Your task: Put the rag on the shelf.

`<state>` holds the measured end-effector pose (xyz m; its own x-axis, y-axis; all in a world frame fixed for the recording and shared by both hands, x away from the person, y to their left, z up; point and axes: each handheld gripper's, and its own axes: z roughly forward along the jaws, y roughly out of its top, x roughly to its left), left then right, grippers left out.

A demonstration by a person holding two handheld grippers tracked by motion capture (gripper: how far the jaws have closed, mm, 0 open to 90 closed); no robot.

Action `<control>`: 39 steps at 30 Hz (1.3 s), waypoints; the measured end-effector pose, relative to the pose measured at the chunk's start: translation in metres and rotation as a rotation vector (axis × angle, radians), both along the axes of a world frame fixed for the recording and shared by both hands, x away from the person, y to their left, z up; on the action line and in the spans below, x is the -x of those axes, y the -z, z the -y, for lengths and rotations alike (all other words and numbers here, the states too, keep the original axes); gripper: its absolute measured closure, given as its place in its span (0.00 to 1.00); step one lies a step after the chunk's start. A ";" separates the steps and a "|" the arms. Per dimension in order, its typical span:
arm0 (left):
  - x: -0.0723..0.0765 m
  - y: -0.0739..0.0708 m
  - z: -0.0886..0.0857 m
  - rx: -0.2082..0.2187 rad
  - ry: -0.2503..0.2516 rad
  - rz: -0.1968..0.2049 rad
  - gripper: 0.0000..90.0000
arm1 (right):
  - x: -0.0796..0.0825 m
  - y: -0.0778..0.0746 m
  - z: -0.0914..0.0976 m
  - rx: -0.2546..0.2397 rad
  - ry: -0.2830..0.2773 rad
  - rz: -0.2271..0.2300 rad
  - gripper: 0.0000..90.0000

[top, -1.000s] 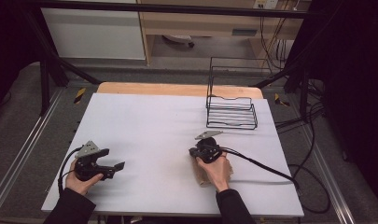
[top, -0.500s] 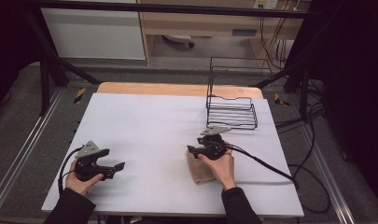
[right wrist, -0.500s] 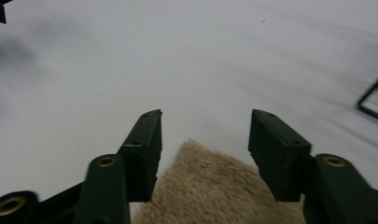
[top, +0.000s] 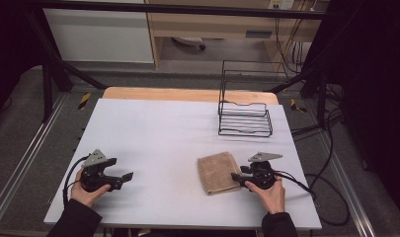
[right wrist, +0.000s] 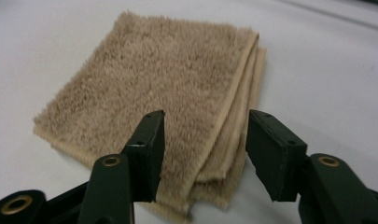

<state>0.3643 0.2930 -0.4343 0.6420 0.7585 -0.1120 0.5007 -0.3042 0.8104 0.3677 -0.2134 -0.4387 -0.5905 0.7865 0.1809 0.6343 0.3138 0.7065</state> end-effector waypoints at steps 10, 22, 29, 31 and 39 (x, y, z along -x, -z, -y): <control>0.000 0.000 0.000 0.003 0.003 -0.001 0.10 | 0.003 0.012 0.004 -0.021 0.029 -0.043 0.77; 0.000 -0.001 0.000 0.005 -0.001 0.001 0.10 | 0.014 0.006 -0.003 -0.063 0.054 -0.110 0.97; -0.001 -0.001 0.001 0.006 -0.003 -0.001 0.10 | 0.022 0.007 -0.004 -0.068 0.062 -0.079 0.94; -0.001 0.000 0.001 0.004 -0.002 -0.005 0.10 | 0.022 0.007 -0.004 -0.059 0.058 -0.074 0.93; -0.001 -0.001 0.004 0.000 0.001 -0.004 0.10 | 0.021 0.002 0.004 -0.051 0.011 0.009 0.68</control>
